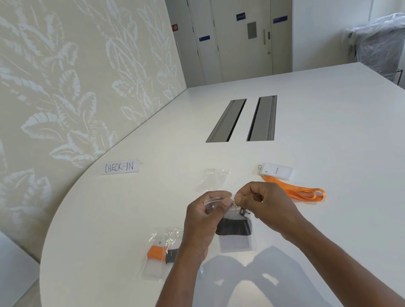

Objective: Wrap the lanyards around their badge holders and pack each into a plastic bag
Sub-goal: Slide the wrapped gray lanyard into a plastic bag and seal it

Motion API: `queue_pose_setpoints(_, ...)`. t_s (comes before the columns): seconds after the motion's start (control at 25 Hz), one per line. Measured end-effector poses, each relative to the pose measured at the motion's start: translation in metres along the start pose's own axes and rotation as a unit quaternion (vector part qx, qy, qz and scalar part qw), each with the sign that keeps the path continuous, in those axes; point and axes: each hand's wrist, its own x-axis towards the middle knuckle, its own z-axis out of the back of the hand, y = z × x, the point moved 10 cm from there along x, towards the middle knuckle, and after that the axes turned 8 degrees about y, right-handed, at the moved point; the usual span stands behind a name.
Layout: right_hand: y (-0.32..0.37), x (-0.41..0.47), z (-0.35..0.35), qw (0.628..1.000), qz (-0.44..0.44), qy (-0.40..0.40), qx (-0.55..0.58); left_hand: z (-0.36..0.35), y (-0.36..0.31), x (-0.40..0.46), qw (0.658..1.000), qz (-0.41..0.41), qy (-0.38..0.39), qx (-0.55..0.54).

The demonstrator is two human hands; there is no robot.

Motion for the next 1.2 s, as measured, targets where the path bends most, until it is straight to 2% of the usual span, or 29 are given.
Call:
queue_pose_setpoints(0.12, -0.002, 0.000, 0.004, 1.000, 0.001, -0.012, 0.014, 0.002, -0.001, 0.001, 1.000, -0.001, 0.006, 0.011)
queue_pose_setpoints(0.28, 0.005, -0.004, 0.013, 0.996, 0.034, -0.069, -0.051, 0.002, 0.001, 0.001, 0.999, 0.001, 0.002, 0.033)
queue_pose_setpoints(0.4, 0.012, -0.005, 0.007, 0.987, 0.071, -0.056, -0.132, -0.003, 0.002, 0.000, 1.000, -0.005, 0.005, 0.025)
queue_pose_setpoints(0.6, 0.005, -0.007, -0.001, 0.978, 0.061, -0.023, -0.200, -0.007, 0.006, -0.005, 1.000, -0.017, -0.008, 0.014)
queue_pose_setpoints(0.76, 0.000, -0.008, -0.001, 0.975, 0.048, -0.034, -0.214, -0.009, 0.011, -0.013, 0.997, -0.033, -0.030, 0.059)
queue_pose_setpoints(1.0, -0.003, -0.010, -0.001, 0.975, 0.053, -0.055, -0.210, -0.015, 0.053, -0.033, 0.997, 0.018, -0.048, 0.048)
queue_pose_setpoints(1.2, -0.007, -0.007, -0.007, 0.973, 0.042, -0.035, -0.225, -0.013, 0.058, -0.037, 0.997, 0.005, -0.074, 0.014)
